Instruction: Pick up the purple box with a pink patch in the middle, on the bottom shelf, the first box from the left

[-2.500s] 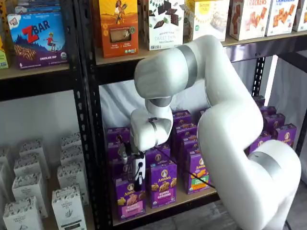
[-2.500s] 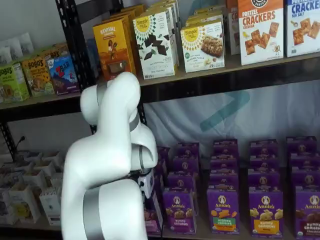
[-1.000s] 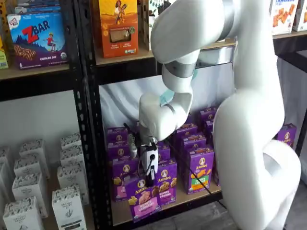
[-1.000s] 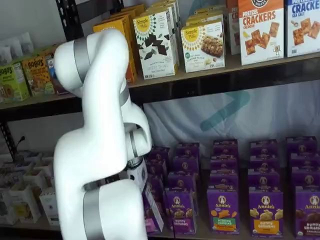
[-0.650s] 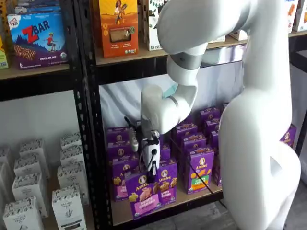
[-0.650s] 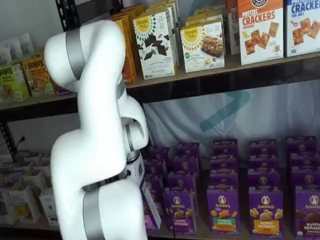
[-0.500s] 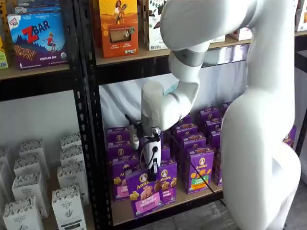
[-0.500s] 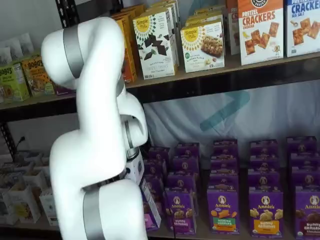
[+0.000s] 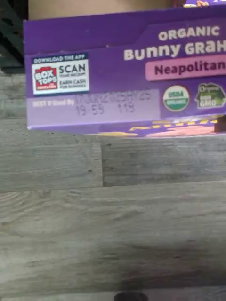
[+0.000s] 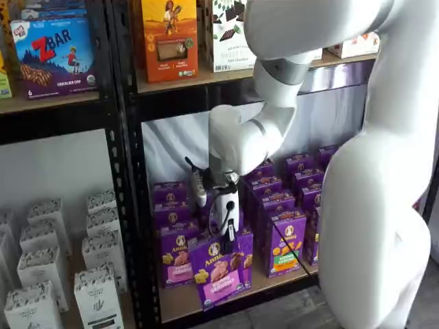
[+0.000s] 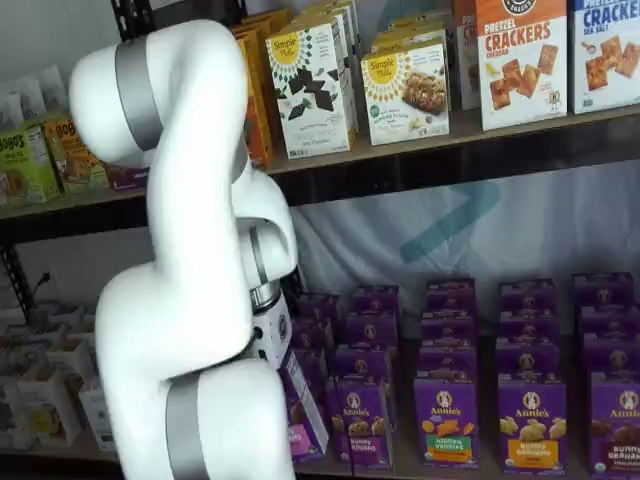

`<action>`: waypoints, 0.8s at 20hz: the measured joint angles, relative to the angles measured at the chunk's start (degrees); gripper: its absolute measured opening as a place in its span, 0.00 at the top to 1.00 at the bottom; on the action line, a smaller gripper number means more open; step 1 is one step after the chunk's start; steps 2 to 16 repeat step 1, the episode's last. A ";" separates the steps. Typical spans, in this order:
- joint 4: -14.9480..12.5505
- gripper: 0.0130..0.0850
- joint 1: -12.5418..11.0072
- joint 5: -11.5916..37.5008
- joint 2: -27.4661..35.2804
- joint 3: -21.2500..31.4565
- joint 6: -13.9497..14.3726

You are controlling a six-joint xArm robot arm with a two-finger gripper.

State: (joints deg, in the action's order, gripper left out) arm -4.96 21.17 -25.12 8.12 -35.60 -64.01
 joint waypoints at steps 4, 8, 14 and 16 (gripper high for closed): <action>0.36 0.72 -0.16 -0.32 -0.58 0.34 -0.49; 0.36 0.72 -0.16 -0.32 -0.58 0.34 -0.49; 0.36 0.72 -0.16 -0.32 -0.58 0.34 -0.49; 0.36 0.72 -0.16 -0.32 -0.58 0.34 -0.49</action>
